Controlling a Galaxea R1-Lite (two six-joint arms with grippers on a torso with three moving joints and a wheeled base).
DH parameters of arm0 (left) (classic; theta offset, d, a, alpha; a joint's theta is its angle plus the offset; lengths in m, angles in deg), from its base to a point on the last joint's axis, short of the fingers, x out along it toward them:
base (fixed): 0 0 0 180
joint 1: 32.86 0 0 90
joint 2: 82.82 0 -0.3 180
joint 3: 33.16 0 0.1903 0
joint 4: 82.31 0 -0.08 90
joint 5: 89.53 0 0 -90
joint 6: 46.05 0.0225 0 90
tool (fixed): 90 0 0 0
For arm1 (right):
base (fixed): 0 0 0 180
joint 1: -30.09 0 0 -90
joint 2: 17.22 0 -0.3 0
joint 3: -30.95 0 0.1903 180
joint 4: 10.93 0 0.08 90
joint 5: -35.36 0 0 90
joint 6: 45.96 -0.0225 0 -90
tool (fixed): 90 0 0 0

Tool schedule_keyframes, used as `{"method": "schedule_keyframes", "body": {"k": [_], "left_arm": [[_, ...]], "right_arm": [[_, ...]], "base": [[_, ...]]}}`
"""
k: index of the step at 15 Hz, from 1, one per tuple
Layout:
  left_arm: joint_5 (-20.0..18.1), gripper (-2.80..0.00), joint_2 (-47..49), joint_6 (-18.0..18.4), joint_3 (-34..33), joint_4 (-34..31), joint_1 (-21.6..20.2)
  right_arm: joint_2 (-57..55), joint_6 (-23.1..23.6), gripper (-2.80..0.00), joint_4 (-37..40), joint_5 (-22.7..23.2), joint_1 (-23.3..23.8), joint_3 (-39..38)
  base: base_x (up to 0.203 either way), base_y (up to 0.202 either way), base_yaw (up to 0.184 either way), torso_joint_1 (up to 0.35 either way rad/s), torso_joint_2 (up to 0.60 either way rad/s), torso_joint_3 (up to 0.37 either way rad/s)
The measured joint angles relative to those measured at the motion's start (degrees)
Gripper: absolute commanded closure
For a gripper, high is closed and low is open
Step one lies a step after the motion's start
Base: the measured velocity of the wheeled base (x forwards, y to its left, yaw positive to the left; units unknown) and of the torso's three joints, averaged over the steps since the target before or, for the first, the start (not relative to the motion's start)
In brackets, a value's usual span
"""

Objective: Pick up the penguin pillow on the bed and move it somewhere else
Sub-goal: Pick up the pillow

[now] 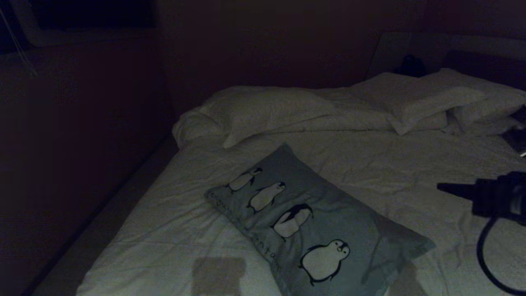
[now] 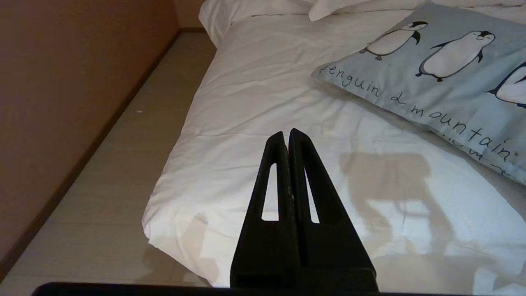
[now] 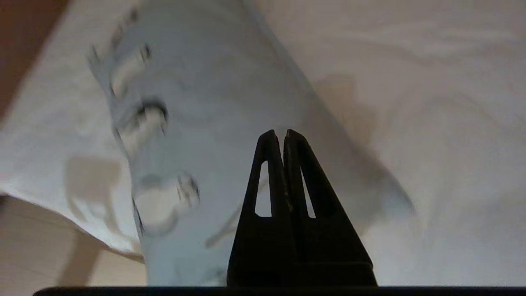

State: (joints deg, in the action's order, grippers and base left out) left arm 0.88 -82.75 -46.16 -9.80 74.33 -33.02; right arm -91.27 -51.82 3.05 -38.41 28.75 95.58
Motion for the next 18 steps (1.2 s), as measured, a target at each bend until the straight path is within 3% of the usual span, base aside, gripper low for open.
{"method": "schedule_keyframes", "body": {"k": [9, 18], "left_arm": [[0.0, 0.0, 0.0, 0.0, 0.0, 0.0, 0.0], [0.0, 0.0, 0.0, 0.0, 0.0, 0.0, 0.0]], "right_arm": [[-26.0, -2.3, 0.0, -2.2, 7.9, -0.7, 18.8], [-39.5, -1.6, 0.0, -7.5, 8.0, -4.6, 24.6]], "base": [[0.0, 0.0, 0.0, 0.0, 0.0, 0.0], [0.0, 0.0, 0.0, 0.0, 0.0, 0.0]]}}
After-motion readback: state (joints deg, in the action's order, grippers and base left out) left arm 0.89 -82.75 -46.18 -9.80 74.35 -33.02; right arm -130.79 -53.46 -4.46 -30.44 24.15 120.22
